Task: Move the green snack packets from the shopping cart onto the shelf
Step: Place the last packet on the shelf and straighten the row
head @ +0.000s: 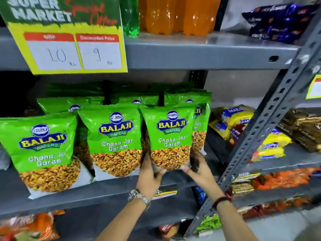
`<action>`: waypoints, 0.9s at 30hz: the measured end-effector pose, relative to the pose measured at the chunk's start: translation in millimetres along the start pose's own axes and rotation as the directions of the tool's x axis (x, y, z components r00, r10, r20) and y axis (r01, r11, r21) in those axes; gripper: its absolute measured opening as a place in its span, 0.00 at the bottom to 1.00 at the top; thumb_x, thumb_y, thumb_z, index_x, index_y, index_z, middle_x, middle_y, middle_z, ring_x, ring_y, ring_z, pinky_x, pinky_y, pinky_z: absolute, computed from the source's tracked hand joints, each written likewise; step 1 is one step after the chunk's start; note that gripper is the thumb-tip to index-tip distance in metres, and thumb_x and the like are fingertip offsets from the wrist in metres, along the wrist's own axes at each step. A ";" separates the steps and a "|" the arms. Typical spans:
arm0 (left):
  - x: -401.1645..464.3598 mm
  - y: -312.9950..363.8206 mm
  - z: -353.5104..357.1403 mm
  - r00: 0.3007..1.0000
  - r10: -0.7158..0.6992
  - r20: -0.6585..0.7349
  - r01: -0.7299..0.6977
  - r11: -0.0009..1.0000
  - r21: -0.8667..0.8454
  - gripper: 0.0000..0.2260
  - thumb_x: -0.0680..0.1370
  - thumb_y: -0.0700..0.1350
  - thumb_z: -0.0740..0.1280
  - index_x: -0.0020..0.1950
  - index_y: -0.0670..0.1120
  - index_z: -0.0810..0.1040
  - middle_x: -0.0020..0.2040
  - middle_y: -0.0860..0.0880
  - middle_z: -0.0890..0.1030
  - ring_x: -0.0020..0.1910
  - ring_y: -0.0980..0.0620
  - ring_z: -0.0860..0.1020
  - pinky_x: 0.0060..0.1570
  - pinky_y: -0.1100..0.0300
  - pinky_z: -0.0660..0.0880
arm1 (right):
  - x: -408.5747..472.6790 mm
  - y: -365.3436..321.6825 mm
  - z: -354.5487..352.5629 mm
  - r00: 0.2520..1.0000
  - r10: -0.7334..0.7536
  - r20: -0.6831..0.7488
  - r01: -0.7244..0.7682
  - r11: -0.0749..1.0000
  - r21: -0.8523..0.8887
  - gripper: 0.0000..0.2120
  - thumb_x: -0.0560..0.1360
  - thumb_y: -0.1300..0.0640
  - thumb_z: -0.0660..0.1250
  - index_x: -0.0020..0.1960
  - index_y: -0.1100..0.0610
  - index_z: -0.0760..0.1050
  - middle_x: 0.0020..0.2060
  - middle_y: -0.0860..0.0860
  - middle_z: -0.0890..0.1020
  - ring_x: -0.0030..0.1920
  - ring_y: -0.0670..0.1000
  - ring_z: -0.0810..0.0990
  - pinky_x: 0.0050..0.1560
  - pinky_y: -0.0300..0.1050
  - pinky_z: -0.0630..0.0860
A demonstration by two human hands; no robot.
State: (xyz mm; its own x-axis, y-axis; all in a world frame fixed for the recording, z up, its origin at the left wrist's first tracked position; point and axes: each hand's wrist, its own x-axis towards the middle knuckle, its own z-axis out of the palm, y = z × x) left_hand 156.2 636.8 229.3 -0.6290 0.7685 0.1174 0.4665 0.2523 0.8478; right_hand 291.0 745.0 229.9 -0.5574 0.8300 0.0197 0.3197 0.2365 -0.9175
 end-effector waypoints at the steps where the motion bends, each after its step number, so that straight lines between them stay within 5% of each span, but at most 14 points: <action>1: 1.9 -1.7 0.6 1.000 0.002 -0.007 -0.002 1.000 0.002 0.32 0.70 0.37 0.70 0.68 0.37 0.57 0.64 0.34 0.70 0.65 0.38 0.68 0.66 0.55 0.61 | 2.7 4.6 2.3 1.000 -0.001 0.011 0.002 0.997 -0.073 0.42 0.60 0.44 0.74 0.67 0.61 0.64 0.56 0.50 0.73 0.61 0.49 0.72 0.61 0.23 0.66; 2: 4.9 -1.8 -0.3 1.000 -0.005 -0.016 0.005 1.000 0.022 0.31 0.70 0.36 0.69 0.69 0.37 0.57 0.66 0.35 0.69 0.67 0.38 0.66 0.68 0.54 0.60 | 6.5 6.4 5.3 1.000 -0.024 0.011 0.025 0.992 -0.122 0.37 0.62 0.51 0.75 0.66 0.62 0.65 0.57 0.51 0.74 0.62 0.51 0.73 0.57 0.19 0.65; 4: 9.0 -0.8 -0.6 0.999 -0.008 -0.052 0.012 0.997 0.078 0.29 0.72 0.35 0.66 0.69 0.36 0.57 0.66 0.33 0.69 0.67 0.37 0.66 0.69 0.50 0.61 | 12.5 6.9 11.0 0.997 -0.063 -0.033 0.057 0.984 -0.169 0.29 0.67 0.60 0.73 0.65 0.62 0.67 0.59 0.56 0.77 0.63 0.55 0.74 0.58 0.29 0.68; 6: 8.4 1.3 3.0 0.996 0.018 -0.089 -0.004 0.987 0.158 0.28 0.71 0.33 0.65 0.68 0.35 0.58 0.63 0.32 0.71 0.64 0.35 0.69 0.66 0.45 0.66 | 13.4 7.8 11.0 0.993 -0.086 -0.083 0.067 0.977 -0.203 0.26 0.69 0.60 0.72 0.65 0.61 0.68 0.60 0.58 0.78 0.62 0.56 0.75 0.61 0.45 0.72; 8: 6.1 4.8 11.2 0.996 0.044 -0.076 -0.028 0.980 0.199 0.28 0.71 0.33 0.65 0.68 0.37 0.59 0.64 0.34 0.72 0.61 0.34 0.71 0.62 0.44 0.69 | 11.0 10.8 3.9 0.989 -0.084 -0.126 0.052 0.970 -0.236 0.25 0.69 0.59 0.71 0.64 0.60 0.69 0.59 0.58 0.79 0.60 0.56 0.77 0.59 0.50 0.73; 14: 10.2 24.6 45.5 0.993 0.102 0.061 -0.109 0.985 0.135 0.28 0.73 0.39 0.65 0.70 0.43 0.57 0.71 0.41 0.65 0.68 0.41 0.65 0.66 0.48 0.66 | 7.9 28.9 -30.2 0.967 -0.022 -0.254 -0.053 0.957 -0.286 0.20 0.73 0.63 0.67 0.63 0.63 0.69 0.57 0.62 0.79 0.58 0.59 0.76 0.56 0.48 0.72; 19: 10.7 28.3 52.2 0.990 0.137 0.023 -0.138 0.986 0.094 0.28 0.73 0.38 0.64 0.71 0.43 0.56 0.72 0.42 0.63 0.70 0.42 0.63 0.66 0.47 0.66 | 1.0 25.9 -22.6 0.949 -0.002 -0.315 -0.081 0.965 -0.249 0.19 0.75 0.64 0.64 0.64 0.65 0.66 0.57 0.64 0.78 0.59 0.61 0.75 0.57 0.48 0.69; 23: -1.7 13.3 38.2 0.973 0.230 0.000 -0.229 0.967 0.115 0.29 0.74 0.42 0.64 0.66 0.58 0.50 0.72 0.45 0.64 0.69 0.43 0.65 0.58 0.46 0.73 | -23.9 25.5 -2.7 0.910 0.065 -0.410 -0.135 0.980 -0.146 0.26 0.76 0.61 0.61 0.71 0.62 0.58 0.70 0.59 0.67 0.69 0.57 0.66 0.68 0.46 0.63; 25: -11.5 -0.1 22.6 0.953 0.300 -0.048 -0.289 0.944 0.156 0.25 0.74 0.48 0.61 0.66 0.56 0.53 0.70 0.44 0.68 0.68 0.46 0.65 0.61 0.53 0.71 | -40.9 27.4 11.3 0.874 0.088 -0.478 -0.156 0.982 -0.105 0.24 0.77 0.62 0.60 0.70 0.63 0.58 0.69 0.58 0.66 0.70 0.55 0.64 0.70 0.44 0.62; 27: -19.6 -16.7 0.5 0.928 0.363 -0.087 -0.340 0.918 0.204 0.22 0.73 0.50 0.58 0.66 0.51 0.58 0.67 0.46 0.69 0.65 0.50 0.64 0.67 0.67 0.58 | -51.5 27.0 28.3 0.859 -0.042 -0.511 -0.048 0.986 -0.161 0.17 0.76 0.66 0.60 0.64 0.66 0.64 0.58 0.59 0.71 0.61 0.52 0.69 0.65 0.42 0.66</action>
State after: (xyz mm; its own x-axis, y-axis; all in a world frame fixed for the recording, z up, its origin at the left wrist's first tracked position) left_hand 161.0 617.8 212.6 -0.4681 0.7534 0.4619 0.7691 0.0899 0.6328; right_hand 306.7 694.3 192.9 -0.1005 0.9609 0.2581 0.4656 0.2747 -0.8413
